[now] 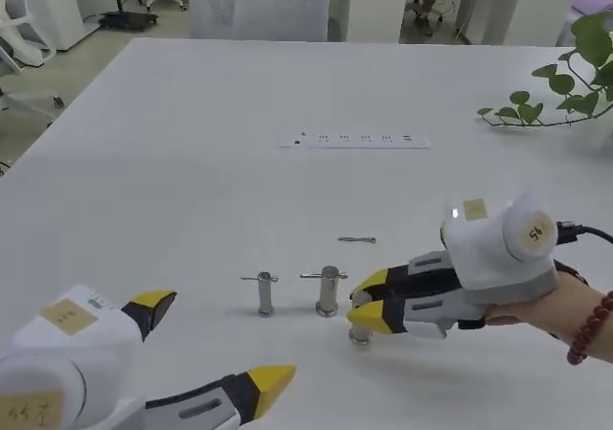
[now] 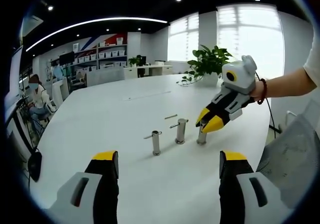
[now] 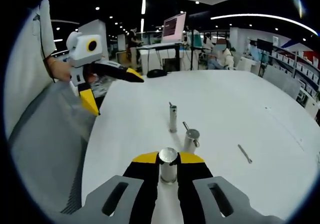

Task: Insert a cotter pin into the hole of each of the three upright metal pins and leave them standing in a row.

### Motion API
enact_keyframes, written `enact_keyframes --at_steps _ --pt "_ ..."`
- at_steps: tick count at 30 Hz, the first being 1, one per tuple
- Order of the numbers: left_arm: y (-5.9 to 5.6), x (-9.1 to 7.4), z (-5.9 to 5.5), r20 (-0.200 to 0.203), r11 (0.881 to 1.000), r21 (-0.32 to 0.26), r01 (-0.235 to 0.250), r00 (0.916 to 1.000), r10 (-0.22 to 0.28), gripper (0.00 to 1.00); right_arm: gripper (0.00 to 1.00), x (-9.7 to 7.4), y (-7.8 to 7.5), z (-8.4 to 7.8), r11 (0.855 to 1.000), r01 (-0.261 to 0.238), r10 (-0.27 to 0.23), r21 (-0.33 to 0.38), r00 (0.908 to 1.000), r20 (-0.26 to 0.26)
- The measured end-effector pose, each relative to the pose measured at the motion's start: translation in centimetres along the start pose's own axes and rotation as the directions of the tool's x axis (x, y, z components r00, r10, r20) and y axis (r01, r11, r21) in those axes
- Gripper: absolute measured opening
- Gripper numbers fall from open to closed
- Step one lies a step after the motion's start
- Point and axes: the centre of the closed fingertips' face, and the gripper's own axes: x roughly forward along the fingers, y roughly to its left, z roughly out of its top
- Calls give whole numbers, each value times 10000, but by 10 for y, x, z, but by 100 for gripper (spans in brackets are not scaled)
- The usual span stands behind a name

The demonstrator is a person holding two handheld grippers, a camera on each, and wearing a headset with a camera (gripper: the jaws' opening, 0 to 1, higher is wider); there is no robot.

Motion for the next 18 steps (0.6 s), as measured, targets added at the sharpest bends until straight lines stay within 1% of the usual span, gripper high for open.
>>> enact_keyframes --at_steps 9,13,18 --pt "-1 -1 0 18 10000 -19 23 10000 -23 82 13 7 18 0 9993 -374 375 -63 9992 138" --pt "-1 -2 0 11 10000 1 39 10000 -39 81 13 10 23 0 9985 -550 551 -72 9983 163" --pt "-1 -3 -1 6 10000 11 55 10000 -55 81 13 12 27 -3 9979 -636 637 -93 9979 104"
